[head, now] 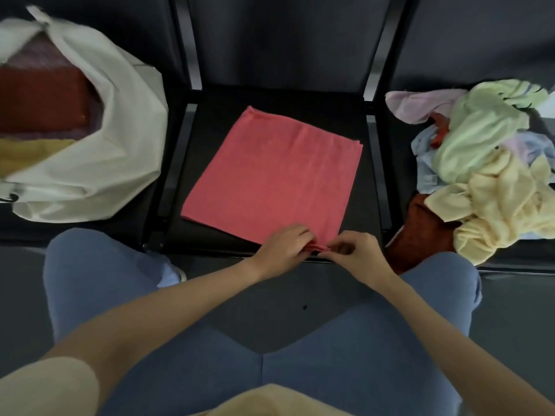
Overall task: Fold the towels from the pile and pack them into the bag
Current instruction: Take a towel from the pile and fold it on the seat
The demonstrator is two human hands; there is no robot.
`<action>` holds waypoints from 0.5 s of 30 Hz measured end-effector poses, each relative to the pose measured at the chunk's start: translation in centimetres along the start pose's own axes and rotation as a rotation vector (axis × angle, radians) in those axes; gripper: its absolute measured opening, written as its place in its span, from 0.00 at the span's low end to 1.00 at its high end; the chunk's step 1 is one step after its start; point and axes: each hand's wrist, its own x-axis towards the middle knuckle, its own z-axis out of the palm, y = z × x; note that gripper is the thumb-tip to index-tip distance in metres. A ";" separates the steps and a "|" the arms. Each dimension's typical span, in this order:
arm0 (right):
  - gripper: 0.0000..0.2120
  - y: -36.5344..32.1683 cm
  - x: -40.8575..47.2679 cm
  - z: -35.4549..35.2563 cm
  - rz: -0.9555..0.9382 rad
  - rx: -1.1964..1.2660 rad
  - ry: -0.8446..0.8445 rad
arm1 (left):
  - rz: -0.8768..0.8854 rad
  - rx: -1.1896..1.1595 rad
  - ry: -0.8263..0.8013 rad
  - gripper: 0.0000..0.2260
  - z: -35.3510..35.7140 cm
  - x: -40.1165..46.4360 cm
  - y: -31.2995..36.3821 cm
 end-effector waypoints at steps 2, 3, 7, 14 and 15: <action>0.06 0.4 0.9 -0.7 0.027 0.012 -0.007 | -0.006 -0.008 -0.017 0.06 0.4 0.3 -0.1; 0.07 0.9 1.9 -1.1 0.047 -0.002 0.031 | -0.015 -0.013 -0.030 0.07 0.5 0.4 -0.2; 0.08 2.5 8.4 -2.7 0.192 -0.075 0.302 | -0.043 -0.090 -0.061 0.06 0.0 1.0 -0.3; 0.16 6.3 21.9 -4.9 0.553 -0.019 0.400 | -0.334 -0.468 -0.196 0.06 -2.0 3.1 -0.3; 0.17 7.3 22.9 -4.9 0.590 -0.029 0.398 | -0.387 -0.522 -0.222 0.04 -2.0 3.4 -0.4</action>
